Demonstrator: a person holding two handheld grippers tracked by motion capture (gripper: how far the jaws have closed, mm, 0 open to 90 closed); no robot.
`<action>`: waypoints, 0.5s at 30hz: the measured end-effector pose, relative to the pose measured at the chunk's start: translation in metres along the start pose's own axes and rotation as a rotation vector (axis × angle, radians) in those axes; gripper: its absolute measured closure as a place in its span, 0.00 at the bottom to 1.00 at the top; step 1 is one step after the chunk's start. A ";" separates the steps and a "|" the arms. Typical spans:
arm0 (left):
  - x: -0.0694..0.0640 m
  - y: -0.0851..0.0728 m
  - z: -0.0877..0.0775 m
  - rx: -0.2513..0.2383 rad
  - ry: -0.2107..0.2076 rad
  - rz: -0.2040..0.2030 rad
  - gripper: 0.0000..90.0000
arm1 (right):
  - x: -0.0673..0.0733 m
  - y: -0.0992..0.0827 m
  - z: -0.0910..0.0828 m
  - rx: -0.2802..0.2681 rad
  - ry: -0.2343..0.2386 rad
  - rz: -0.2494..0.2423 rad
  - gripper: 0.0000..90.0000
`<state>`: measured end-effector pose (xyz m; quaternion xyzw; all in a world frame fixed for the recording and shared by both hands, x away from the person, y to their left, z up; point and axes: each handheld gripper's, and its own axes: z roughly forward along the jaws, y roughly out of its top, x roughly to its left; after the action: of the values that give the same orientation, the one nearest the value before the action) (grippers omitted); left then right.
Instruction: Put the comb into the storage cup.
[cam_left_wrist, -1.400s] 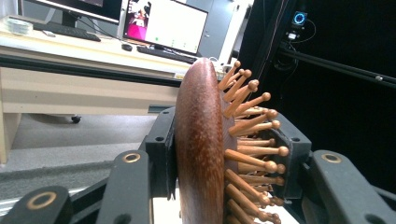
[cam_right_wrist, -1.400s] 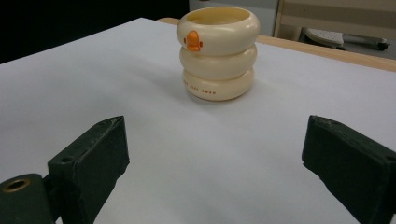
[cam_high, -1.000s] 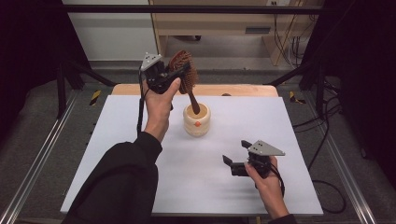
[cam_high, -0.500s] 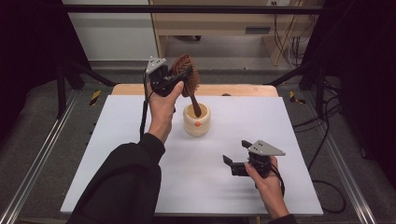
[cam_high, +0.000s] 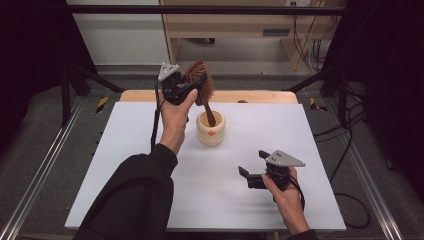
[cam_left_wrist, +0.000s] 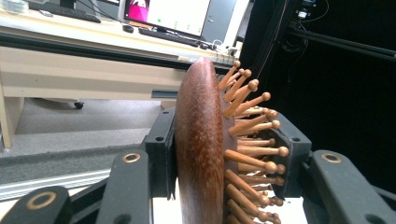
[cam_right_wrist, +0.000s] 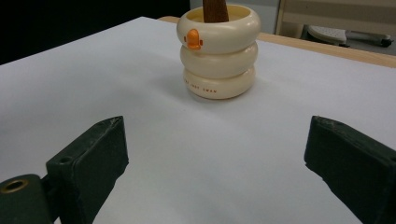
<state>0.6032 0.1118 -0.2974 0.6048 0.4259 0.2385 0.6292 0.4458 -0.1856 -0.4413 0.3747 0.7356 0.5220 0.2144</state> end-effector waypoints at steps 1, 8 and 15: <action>0.000 -0.001 0.000 0.001 0.001 -0.003 0.57 | 0.000 0.000 0.000 0.000 0.000 0.000 0.07; 0.001 -0.004 0.002 0.008 0.003 0.000 0.57 | 0.000 0.000 0.000 0.003 0.004 0.000 0.07; 0.001 -0.005 0.003 0.009 0.001 -0.004 0.57 | 0.001 0.000 0.001 0.005 0.007 0.002 0.07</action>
<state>0.6048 0.1101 -0.3025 0.6068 0.4282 0.2357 0.6268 0.4457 -0.1849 -0.4418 0.3740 0.7372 0.5219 0.2104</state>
